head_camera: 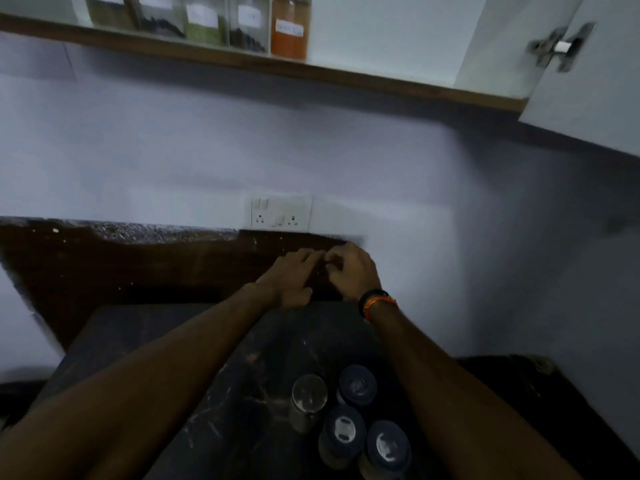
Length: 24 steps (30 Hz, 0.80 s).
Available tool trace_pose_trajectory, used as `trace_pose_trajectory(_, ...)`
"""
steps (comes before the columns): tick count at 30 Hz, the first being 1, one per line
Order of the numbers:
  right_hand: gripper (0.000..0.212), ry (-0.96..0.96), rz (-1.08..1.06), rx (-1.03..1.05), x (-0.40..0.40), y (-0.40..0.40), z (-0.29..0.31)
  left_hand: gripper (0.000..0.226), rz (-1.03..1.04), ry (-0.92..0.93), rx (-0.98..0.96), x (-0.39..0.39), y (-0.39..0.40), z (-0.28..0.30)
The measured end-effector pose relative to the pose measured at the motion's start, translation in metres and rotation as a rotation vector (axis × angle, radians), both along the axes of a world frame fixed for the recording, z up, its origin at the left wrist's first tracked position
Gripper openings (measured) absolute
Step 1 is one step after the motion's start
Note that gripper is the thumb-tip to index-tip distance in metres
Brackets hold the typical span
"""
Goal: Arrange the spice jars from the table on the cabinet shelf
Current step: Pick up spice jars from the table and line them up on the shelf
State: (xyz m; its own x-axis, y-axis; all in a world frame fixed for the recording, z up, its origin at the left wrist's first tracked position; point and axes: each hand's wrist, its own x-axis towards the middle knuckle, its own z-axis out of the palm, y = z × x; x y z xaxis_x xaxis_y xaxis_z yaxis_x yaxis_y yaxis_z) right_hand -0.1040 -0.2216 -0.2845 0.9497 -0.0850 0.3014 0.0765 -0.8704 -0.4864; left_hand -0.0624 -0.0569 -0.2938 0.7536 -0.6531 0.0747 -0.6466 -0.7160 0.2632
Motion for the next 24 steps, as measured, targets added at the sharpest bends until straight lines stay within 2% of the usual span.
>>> trace_pose_trajectory(5, 0.026, 0.273, 0.034, 0.005, -0.029, 0.002, -0.066, 0.086, 0.034, 0.252, 0.063, -0.027, 0.004, -0.064)
trace_pose_trajectory(12, 0.025, 0.474, 0.055, -0.041, -0.066, 0.021, -0.144, 0.080, 0.094, 0.464, 0.090, -0.067, 0.017, -0.128)
trace_pose_trajectory(17, 0.056, 0.594, 0.017, -0.081, -0.088, 0.028, -0.188, 0.077, 0.102, 0.523, 0.100, -0.083, 0.030, -0.155)
trace_pose_trajectory(21, 0.070, 0.600, 0.017, -0.154, -0.096, 0.036, -0.207, 0.082, 0.120, 0.602, 0.075, -0.091, 0.040, -0.166)
trace_pose_trajectory(24, 0.080, 0.601, 0.002, -0.140, -0.100, 0.040, -0.216, 0.075, 0.145, 0.643, 0.047, -0.093, 0.044, -0.171)
